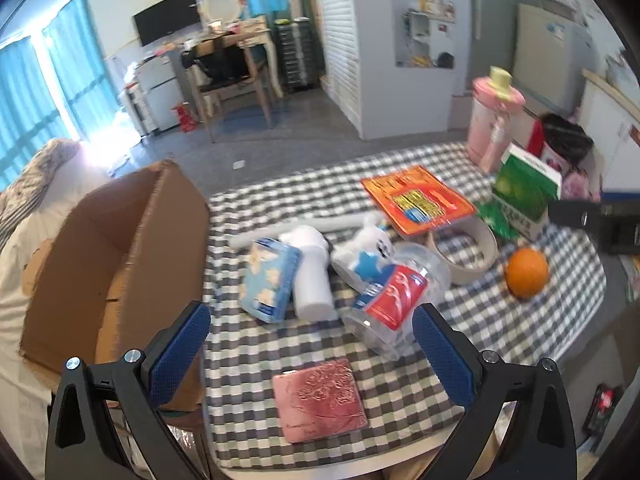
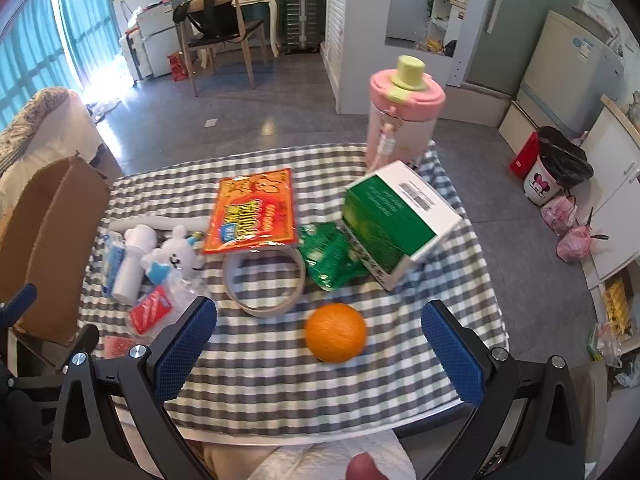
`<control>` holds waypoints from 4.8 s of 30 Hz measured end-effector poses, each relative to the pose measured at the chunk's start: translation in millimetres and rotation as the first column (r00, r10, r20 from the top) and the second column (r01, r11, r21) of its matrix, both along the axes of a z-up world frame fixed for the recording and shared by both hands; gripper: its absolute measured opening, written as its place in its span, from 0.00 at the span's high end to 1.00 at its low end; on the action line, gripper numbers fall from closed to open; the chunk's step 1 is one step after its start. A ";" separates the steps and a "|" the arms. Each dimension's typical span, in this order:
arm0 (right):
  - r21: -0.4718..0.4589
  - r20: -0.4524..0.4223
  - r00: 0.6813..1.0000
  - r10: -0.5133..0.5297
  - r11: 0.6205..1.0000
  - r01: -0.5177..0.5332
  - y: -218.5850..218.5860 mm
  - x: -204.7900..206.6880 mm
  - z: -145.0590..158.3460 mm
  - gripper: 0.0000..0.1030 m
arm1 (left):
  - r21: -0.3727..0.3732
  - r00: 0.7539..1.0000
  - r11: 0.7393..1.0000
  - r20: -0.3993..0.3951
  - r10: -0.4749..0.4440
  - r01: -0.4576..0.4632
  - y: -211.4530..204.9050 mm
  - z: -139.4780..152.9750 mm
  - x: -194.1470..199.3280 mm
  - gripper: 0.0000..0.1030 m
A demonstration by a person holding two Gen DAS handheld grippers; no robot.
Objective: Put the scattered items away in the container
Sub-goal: 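Grasp the clear floss-pick jar with the left gripper, then grasp the orange with the right gripper while the left holds the jar, then carry the jar and orange to the cardboard box and release both, then grasp the green medicine box with the right gripper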
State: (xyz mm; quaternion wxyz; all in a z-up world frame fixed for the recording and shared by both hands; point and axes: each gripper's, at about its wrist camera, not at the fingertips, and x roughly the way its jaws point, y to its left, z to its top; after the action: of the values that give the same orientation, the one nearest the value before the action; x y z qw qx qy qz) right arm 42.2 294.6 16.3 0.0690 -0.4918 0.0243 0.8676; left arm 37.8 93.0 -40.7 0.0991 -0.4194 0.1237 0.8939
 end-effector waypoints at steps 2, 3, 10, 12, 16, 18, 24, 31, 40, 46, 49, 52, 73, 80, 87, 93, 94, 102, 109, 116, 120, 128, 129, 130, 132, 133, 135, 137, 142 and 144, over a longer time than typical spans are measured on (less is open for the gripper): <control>-0.009 -0.002 1.000 -0.008 1.000 0.008 8.4 3.4 -1.3 0.00 | -0.019 0.999 0.999 0.010 -0.046 0.046 4.6 -10.5 -3.6 0.00; -0.018 -0.002 1.000 -0.010 1.000 0.010 12.3 4.1 -2.3 0.00 | -0.032 0.997 0.996 0.014 -0.078 0.078 7.4 -14.9 -5.0 0.00; -0.094 0.026 1.000 0.009 0.996 -0.006 29.8 2.2 -14.7 0.00 | -0.072 0.945 0.943 0.049 -0.323 0.326 36.2 -43.2 -9.4 0.00; -0.112 0.039 0.999 0.016 0.994 -0.011 32.0 -0.8 -20.3 0.00 | -0.097 0.930 0.925 0.048 -0.365 0.368 47.1 -51.1 -10.6 0.00; -0.106 0.060 0.998 0.022 0.994 -0.015 35.4 -5.4 -29.9 0.00 | -0.145 0.912 0.900 0.037 -0.410 0.410 64.8 -64.0 -15.0 0.00; -0.079 0.063 0.998 0.026 0.997 -0.021 34.7 -6.0 -32.9 0.00 | -0.150 0.906 0.894 0.049 -0.419 0.422 70.0 -71.5 -18.0 0.00; 0.074 0.083 0.996 0.029 0.997 -0.035 28.0 -3.2 -45.0 0.00 | -0.141 0.904 0.894 0.110 -0.414 0.426 78.0 -91.3 -26.1 0.23; 0.065 0.121 0.991 0.062 0.995 -0.070 25.8 -0.6 -62.7 0.01 | -0.122 0.912 0.905 0.106 -0.395 0.406 72.4 -89.1 -26.4 0.38; 0.056 0.119 0.989 0.088 0.994 -0.096 20.8 -0.2 -80.3 0.03 | -0.068 0.932 0.929 0.053 -0.360 0.363 63.4 -60.4 -23.8 0.39; 0.018 0.139 0.985 0.099 0.995 -0.102 16.3 -15.6 -104.4 0.22 | -0.022 0.944 0.944 0.027 -0.329 0.330 50.4 -39.9 -17.5 0.39; 0.041 0.137 0.987 0.088 0.995 -0.094 13.3 -21.3 -113.2 0.38 | -0.026 0.945 0.945 0.019 -0.326 0.327 50.9 -34.7 -15.0 0.39; 0.041 0.147 0.986 0.082 0.995 -0.088 13.3 -26.9 -121.2 0.44 | -0.012 0.948 0.948 0.010 -0.319 0.319 48.4 -29.1 -14.7 0.39; 0.032 -0.087 0.956 0.279 0.960 -0.277 -74.4 -13.9 5.9 0.44 | 0.088 0.987 0.995 -0.154 -0.032 0.046 -46.1 68.2 -23.5 0.39; 0.042 -0.207 0.876 0.436 0.898 -0.437 -167.7 -32.1 50.5 0.44 | 0.101 0.964 0.987 -0.223 0.144 -0.124 -132.5 101.0 -18.8 0.39; 0.002 -0.177 0.791 0.586 0.804 -0.595 -273.2 -57.5 38.6 0.44 | 0.092 0.925 0.936 -0.152 0.349 -0.339 -221.0 76.9 -27.0 0.39; -0.014 -0.104 0.742 0.662 0.745 -0.667 -339.2 -79.6 9.6 0.44 | 0.077 0.890 0.893 -0.079 0.448 -0.443 -264.7 45.6 -42.9 0.39; -0.010 -0.096 0.735 0.671 0.738 -0.675 -345.5 -82.7 4.3 0.44 | 0.076 0.888 0.890 -0.069 0.455 -0.450 -268.8 40.3 -45.7 0.39; 0.072 -0.009 0.709 0.705 0.708 -0.703 -381.1 -106.2 -40.3 0.44 | 0.045 0.882 0.881 0.001 0.471 -0.471 -283.6 -5.7 -72.2 0.39; 0.111 -0.026 0.704 0.710 0.702 -0.704 -382.0 -108.3 -44.1 0.38 | 0.063 0.872 0.870 0.022 0.489 -0.489 -288.1 -12.5 -73.5 0.22; 0.119 -0.202 0.748 0.632 0.774 -0.622 -341.6 -84.2 4.6 0.19 | 0.091 0.872 0.875 -0.088 0.482 -0.475 -274.2 28.9 -53.3 0.00; 0.045 -0.475 0.749 0.461 0.863 -0.503 -279.1 -53.2 51.9 0.05 | 0.190 0.872 0.887 -0.185 0.453 -0.421 -252.5 58.3 -31.0 0.00; -0.085 -0.573 0.772 0.274 0.917 -0.389 -178.0 -28.2 57.6 0.00 | 0.412 0.863 0.850 -0.235 0.447 -0.329 -203.8 72.4 -1.4 0.00; -0.098 -0.544 0.795 0.269 0.920 -0.379 -169.3 -29.3 52.4 0.00 | 0.408 0.873 0.855 -0.222 0.433 -0.321 -195.7 69.8 -2.4 0.00; -0.109 -0.526 0.808 0.264 0.922 -0.372 -160.5 -29.5 48.9 0.00 | 0.403 0.884 0.861 -0.211 0.418 -0.311 -186.0 66.5 -3.0 0.00; -0.109 -0.489 0.830 0.267 0.926 -0.361 -143.3 -26.1 39.0 0.00 | 0.397 0.910 0.875 -0.182 0.372 -0.278 -165.8 59.5 -5.2 0.00; -0.102 -0.474 0.841 0.259 0.933 -0.345 -137.4 -22.8 35.0 0.00 | 0.400 0.930 0.882 -0.158 0.333 -0.248 -153.5 55.4 -7.3 0.00; -0.100 -0.444 0.863 0.240 0.944 -0.314 -114.6 -22.8 26.4 0.00 | 0.383 0.947 0.897 -0.136 0.292 -0.222 -129.1 47.4 -8.2 0.00; -0.116 -0.419 0.884 0.208 0.953 -0.279 -87.6 -19.3 17.0 0.00 | 0.349 0.953 0.913 -0.134 0.271 -0.211 -108.2 41.0 -9.6 0.00; -0.152 -0.392 0.914 0.105 0.972 -0.177 -18.7 -10.4 0.4 0.00 | 0.285 0.962 0.939 -0.136 0.236 -0.190 -62.1 34.2 -11.7 0.00; -0.161 -0.385 0.919 0.081 0.975 -0.153 1.3 -8.1 -1.5 0.00 | 0.272 0.964 0.945 -0.138 0.226 -0.183 -48.4 33.2 -11.7 0.00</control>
State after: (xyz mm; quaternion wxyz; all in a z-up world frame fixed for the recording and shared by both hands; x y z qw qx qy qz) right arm 34.1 295.9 14.8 -0.0360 -0.3212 0.0894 0.9421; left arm 26.1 44.6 -7.5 0.0481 -0.3373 -0.0296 0.9397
